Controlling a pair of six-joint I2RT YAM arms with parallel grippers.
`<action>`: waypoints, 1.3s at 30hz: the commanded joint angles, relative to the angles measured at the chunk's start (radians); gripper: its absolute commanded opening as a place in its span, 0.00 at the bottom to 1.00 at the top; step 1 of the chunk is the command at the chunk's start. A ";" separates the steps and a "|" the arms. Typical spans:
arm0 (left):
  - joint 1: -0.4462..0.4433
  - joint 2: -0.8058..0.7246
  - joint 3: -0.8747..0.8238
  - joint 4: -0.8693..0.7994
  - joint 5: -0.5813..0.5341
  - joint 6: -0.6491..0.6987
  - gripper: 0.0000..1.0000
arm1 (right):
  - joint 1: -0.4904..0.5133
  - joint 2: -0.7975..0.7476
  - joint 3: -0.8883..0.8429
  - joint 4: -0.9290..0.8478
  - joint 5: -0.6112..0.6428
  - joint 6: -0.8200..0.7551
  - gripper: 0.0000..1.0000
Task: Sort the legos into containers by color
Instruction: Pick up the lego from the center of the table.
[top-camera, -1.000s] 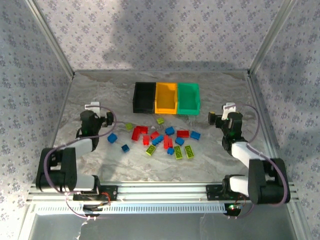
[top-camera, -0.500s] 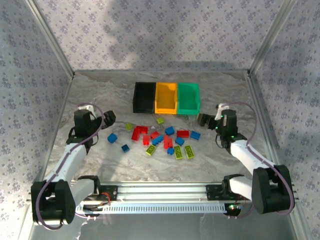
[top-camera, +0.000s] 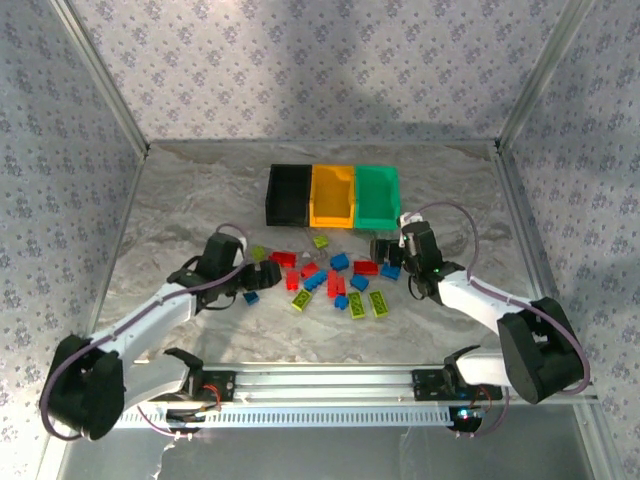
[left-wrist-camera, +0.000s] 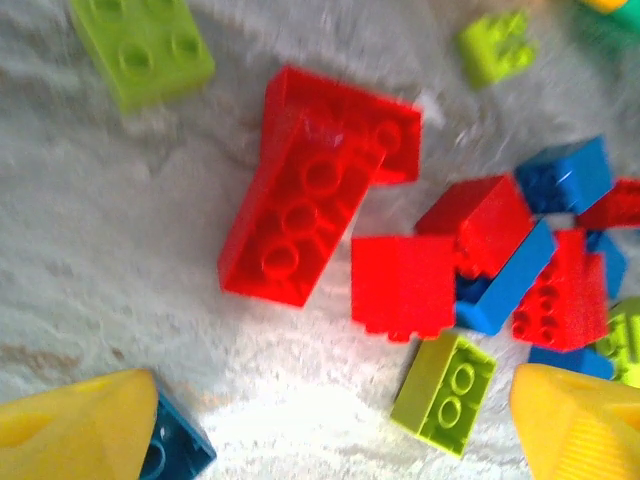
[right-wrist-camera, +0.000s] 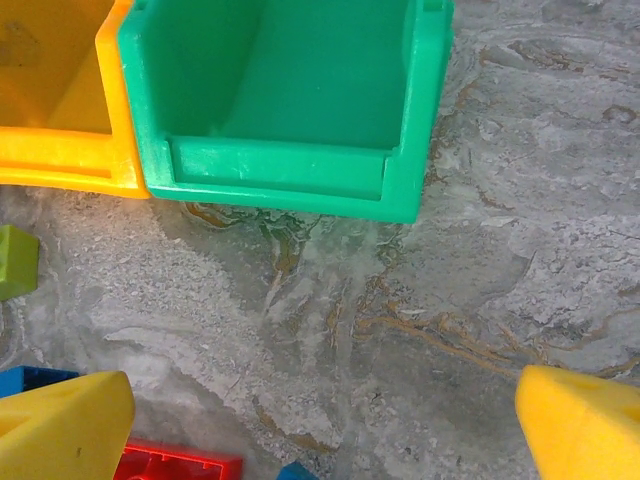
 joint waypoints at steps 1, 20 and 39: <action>-0.052 0.052 0.091 -0.112 -0.084 0.018 0.87 | 0.008 0.002 0.028 -0.003 0.039 0.007 1.00; -0.078 0.439 0.390 -0.265 -0.255 0.247 0.69 | 0.036 0.054 0.055 -0.016 0.063 -0.003 1.00; -0.092 0.500 0.411 -0.193 -0.215 0.259 0.29 | 0.059 0.081 0.094 -0.058 0.095 0.000 1.00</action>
